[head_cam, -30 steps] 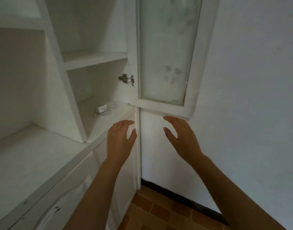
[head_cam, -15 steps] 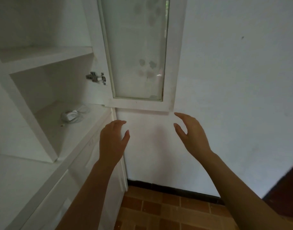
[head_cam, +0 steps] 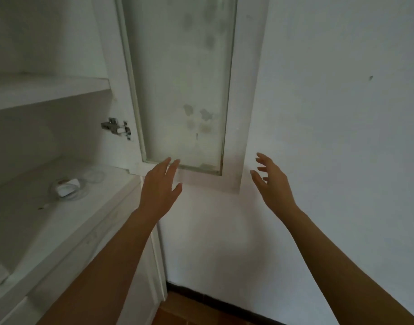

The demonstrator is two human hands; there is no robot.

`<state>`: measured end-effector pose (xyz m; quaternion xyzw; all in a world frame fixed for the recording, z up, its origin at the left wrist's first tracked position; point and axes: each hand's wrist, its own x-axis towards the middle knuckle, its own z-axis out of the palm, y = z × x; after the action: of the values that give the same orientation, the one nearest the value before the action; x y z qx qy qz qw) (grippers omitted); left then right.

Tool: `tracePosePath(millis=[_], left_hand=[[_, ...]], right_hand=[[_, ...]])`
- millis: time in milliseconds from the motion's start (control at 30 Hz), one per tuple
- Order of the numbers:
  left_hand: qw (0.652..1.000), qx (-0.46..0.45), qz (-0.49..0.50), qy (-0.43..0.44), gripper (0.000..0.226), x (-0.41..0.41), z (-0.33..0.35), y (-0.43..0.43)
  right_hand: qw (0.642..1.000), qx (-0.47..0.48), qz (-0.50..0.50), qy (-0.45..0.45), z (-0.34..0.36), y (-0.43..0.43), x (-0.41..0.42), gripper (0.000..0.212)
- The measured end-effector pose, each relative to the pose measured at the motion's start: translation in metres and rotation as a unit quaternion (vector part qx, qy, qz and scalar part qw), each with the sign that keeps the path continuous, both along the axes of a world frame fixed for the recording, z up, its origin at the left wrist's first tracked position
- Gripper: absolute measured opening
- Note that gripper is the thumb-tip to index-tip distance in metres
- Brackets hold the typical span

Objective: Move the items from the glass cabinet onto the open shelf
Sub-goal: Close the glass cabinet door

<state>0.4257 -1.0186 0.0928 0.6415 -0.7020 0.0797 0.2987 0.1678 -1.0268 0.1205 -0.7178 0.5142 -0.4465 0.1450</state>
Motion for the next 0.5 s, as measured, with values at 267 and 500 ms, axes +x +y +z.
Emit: tracePosePath(millis=[267, 500], left_hand=[[0.999, 0.006, 0.015, -0.044, 0.076, -0.024, 0.001, -0.061], [0.998, -0.003, 0.037, -0.050, 0.076, -0.028, -0.008, -0.076]], right_hand=[[0.996, 0.041, 0.065, -0.034, 0.019, -0.082, 0.001, 0.060], [0.991, 0.020, 0.120, -0.063, 0.023, -0.102, 0.004, 0.053]])
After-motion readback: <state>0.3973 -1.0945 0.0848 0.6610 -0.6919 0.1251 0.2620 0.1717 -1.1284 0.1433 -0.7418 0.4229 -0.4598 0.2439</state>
